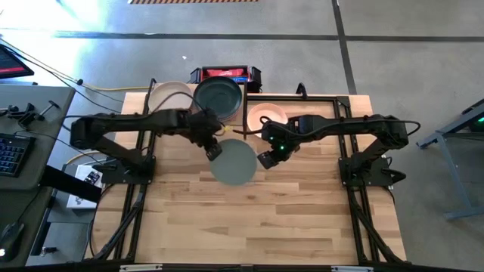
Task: Place and stack plates onto a shelf
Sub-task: Stack the light blue plate on top of the white plate on the shelf
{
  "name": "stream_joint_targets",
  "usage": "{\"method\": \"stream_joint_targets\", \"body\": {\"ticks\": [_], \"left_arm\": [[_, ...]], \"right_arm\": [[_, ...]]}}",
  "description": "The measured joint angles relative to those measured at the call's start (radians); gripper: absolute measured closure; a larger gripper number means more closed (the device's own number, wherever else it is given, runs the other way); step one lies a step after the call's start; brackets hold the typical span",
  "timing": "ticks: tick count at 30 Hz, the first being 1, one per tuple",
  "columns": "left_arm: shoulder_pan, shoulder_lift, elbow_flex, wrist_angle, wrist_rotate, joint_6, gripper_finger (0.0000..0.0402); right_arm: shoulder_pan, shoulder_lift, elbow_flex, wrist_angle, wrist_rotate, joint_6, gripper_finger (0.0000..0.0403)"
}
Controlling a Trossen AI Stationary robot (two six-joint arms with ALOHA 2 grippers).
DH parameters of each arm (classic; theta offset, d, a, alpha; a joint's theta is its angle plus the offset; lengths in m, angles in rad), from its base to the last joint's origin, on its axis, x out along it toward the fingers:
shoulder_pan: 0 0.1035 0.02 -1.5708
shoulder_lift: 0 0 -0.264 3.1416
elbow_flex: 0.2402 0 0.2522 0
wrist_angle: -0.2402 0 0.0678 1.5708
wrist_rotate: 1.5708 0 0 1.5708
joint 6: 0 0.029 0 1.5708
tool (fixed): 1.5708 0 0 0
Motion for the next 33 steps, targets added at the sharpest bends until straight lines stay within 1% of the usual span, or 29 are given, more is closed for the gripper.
{"method": "stream_joint_targets", "body": {"ticks": [5, 10, 15, 19, 23, 25, 28, 33], "left_arm": [[0.059, -0.095, 0.000, -0.042, -0.002, -0.006, 0.0392], [0.141, -0.189, 0.000, -0.053, -0.020, -0.067, 0.0392], [0.243, -0.268, 0.000, -0.052, -0.027, -0.135, 0.0392], [0.318, -0.319, 0.000, -0.052, -0.027, -0.179, 0.0392], [0.389, -0.359, 0.000, -0.054, -0.024, -0.208, 0.0392], [0.429, -0.379, 0.000, -0.057, -0.018, -0.252, 0.0392], [0.491, -0.402, 0.000, -0.102, -0.017, -0.320, 0.0392], [0.588, -0.429, 0.000, -0.194, -0.016, -0.378, 0.0392]], "right_arm": [[-0.016, 0.000, 0.000, 0.000, 0.030, -0.071, 0.0269], [-0.047, 0.000, 0.000, 0.002, 0.055, -0.174, 0.0269], [-0.077, 0.000, 0.000, 0.002, 0.056, -0.298, 0.0269], [-0.094, 0.000, 0.000, 0.002, 0.056, -0.348, 0.0269], [-0.111, 0.000, 0.000, 0.003, 0.056, -0.463, 0.0269], [-0.117, 0.000, 0.000, 0.003, 0.056, -0.514, 0.0269], [-0.127, 0.000, -0.001, 0.003, 0.058, -0.566, 0.0269], [-0.141, 0.000, -0.001, 0.003, 0.112, -0.628, 0.0269]]}}
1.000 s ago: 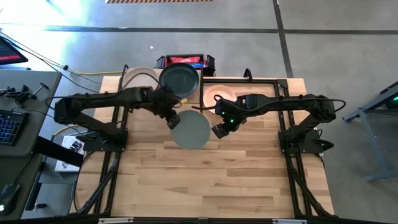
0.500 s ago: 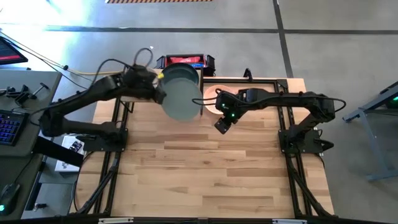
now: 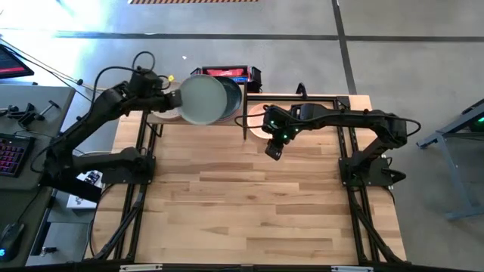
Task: Place and stack plates onto a shelf
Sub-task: Stack the light blue plate on top of the white plate on the shelf
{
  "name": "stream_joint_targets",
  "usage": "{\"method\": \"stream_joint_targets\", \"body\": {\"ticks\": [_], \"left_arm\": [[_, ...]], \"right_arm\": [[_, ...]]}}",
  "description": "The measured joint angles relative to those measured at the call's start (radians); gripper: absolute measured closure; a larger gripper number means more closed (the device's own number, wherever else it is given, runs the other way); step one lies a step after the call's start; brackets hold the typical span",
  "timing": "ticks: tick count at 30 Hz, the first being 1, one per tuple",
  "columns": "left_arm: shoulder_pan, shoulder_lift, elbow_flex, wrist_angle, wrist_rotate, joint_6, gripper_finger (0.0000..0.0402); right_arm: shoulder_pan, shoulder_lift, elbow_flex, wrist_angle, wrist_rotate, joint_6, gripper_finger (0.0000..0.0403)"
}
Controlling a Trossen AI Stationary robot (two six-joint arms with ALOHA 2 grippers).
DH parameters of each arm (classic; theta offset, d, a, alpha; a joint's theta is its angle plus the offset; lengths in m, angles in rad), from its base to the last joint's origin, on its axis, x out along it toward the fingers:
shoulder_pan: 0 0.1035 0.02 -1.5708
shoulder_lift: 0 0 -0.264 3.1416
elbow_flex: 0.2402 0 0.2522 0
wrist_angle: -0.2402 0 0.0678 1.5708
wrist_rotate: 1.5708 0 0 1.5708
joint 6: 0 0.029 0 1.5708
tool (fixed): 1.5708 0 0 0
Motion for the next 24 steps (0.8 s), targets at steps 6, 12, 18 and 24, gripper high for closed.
{"method": "stream_joint_targets", "body": {"ticks": [6, 12, 18, 24], "left_arm": [[0.094, -0.020, 0.000, -0.055, 0.000, -0.054, 0.0392], [0.163, -0.041, 0.000, -0.113, 0.008, -0.073, 0.0391], [0.232, -0.084, 0.000, -0.144, 0.008, -0.078, 0.0391], [0.309, -0.129, 0.000, -0.201, 0.000, -0.082, 0.0391]], "right_arm": [[-0.016, 0.000, 0.000, 0.000, 0.027, -0.082, 0.0269], [-0.022, 0.000, 0.000, 0.000, 0.028, -0.160, 0.0269], [-0.022, 0.000, 0.000, 0.000, 0.030, -0.233, 0.0269], [-0.040, 0.000, 0.000, -0.001, 0.030, -0.272, 0.0269]]}}
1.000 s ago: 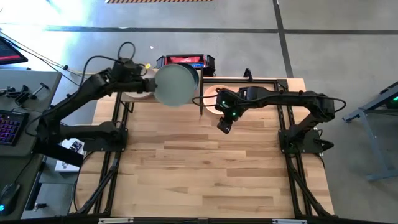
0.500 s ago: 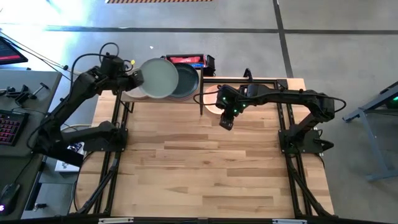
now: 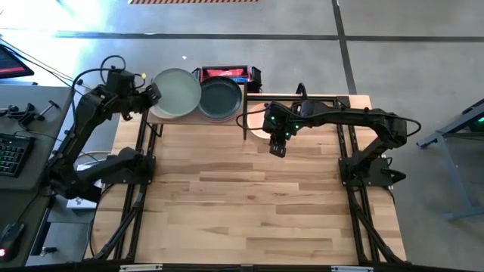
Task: Place and stack plates onto a shelf
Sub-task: Stack the light blue plate on top of the white plate on the shelf
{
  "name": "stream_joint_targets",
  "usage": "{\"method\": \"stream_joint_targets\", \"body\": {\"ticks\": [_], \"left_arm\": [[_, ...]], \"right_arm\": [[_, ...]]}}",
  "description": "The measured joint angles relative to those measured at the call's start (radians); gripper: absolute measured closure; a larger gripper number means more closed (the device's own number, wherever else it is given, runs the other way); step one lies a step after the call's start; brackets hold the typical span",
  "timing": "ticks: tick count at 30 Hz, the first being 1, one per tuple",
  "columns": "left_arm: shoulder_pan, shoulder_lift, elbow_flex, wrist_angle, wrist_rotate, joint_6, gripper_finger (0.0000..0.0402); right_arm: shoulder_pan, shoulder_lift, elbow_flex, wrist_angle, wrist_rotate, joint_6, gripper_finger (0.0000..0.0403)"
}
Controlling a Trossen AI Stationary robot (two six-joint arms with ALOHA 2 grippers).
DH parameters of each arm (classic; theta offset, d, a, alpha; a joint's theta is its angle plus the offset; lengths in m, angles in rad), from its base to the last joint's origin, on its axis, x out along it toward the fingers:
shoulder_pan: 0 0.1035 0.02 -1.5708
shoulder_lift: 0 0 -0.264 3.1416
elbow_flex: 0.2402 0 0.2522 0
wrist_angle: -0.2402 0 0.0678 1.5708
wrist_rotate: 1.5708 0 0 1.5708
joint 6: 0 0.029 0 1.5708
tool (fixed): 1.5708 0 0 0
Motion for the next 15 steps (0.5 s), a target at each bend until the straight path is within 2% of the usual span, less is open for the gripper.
{"method": "stream_joint_targets", "body": {"ticks": [7, 15], "left_arm": [[0.067, -0.003, 0.000, -0.057, -0.064, 0.000, 0.0391], [0.126, 0.004, 0.000, -0.052, -0.068, 0.000, 0.0391]], "right_arm": [[-0.029, 0.000, 0.000, -0.010, -0.001, -0.006, 0.0269], [-0.030, 0.000, 0.000, -0.037, -0.004, -0.006, 0.0269]]}}
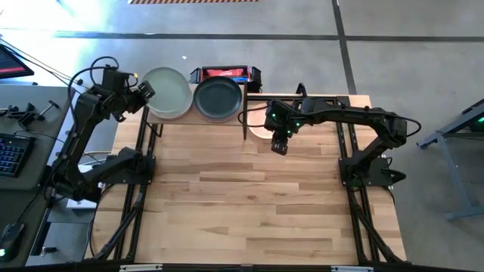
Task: Place and stack plates onto a shelf
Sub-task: Stack the light blue plate on top of the white plate on the shelf
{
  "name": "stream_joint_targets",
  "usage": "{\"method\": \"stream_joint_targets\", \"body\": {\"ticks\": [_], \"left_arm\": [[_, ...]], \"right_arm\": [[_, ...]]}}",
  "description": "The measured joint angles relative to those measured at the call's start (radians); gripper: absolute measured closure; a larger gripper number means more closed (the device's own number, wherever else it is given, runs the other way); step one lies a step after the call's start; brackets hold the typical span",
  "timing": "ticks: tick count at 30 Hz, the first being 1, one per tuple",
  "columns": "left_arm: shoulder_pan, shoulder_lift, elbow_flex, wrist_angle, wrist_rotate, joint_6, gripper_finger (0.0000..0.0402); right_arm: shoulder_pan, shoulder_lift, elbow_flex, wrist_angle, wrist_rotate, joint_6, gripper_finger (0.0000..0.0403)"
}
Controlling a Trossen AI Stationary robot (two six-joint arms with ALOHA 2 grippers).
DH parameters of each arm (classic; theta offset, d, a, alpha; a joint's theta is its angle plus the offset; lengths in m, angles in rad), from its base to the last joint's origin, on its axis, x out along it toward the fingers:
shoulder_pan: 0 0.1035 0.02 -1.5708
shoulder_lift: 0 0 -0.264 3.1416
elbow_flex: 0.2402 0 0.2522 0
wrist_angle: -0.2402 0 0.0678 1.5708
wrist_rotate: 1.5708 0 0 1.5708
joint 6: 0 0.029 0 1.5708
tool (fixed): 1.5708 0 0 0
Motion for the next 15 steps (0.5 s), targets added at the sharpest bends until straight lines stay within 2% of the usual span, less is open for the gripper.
{"method": "stream_joint_targets", "body": {"ticks": [15], "left_arm": [[0.000, 0.112, 0.000, -0.001, 0.013, 0.030, 0.0391]], "right_arm": [[0.000, 0.000, 0.000, -0.007, 0.000, 0.000, 0.0269]]}}
